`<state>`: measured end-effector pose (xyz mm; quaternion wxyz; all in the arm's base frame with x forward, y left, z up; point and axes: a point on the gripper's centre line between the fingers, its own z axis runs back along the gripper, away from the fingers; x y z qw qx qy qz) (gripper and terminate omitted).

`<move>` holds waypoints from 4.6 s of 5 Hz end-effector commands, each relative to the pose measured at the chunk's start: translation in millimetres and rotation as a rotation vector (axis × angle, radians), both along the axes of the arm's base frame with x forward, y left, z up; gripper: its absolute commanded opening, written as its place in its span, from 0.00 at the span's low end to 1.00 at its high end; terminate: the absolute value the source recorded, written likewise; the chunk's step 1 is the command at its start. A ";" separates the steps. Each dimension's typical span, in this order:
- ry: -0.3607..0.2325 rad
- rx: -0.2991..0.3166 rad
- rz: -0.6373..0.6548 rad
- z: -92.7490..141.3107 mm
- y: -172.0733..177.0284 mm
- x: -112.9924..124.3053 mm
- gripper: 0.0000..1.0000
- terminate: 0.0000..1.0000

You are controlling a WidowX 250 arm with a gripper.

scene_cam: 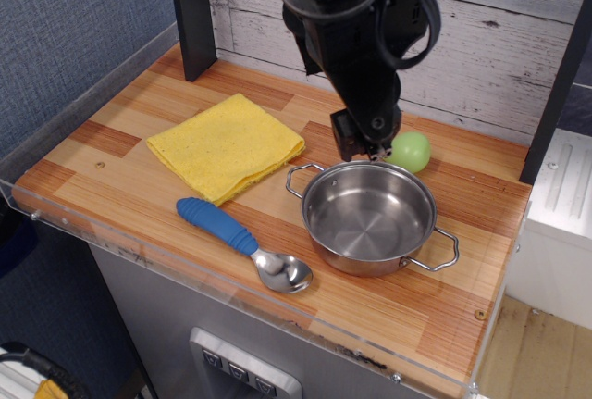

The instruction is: Put the napkin in the upper left hand corner.

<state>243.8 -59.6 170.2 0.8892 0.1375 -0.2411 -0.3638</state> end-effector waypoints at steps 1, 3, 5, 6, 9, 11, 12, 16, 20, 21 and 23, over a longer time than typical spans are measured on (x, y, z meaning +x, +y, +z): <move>0.000 0.000 0.000 0.0 0.0 0.0 1.00 0.00; -0.023 -0.091 0.127 -7.8 49.9 -25.5 1.00 0.00; -0.036 -0.234 0.366 -25.4 78.6 -15.0 1.00 0.00; -0.043 -0.268 0.474 -29.8 97.9 -9.3 1.00 0.00; -0.044 -0.410 0.785 -54.7 141.6 0.2 1.00 0.00; -0.039 -0.365 0.823 -71.0 164.3 11.6 1.00 0.00; -0.032 -0.347 0.820 -78.3 166.1 19.9 1.00 0.00; 0.005 -0.415 0.906 -119.9 175.0 62.4 1.00 0.00; 0.201 -0.379 0.895 -147.0 141.7 78.2 1.00 0.00; 0.207 -0.369 0.904 -148.7 142.0 77.4 1.00 0.00; 0.190 -0.377 0.935 -151.4 149.2 86.1 1.00 0.00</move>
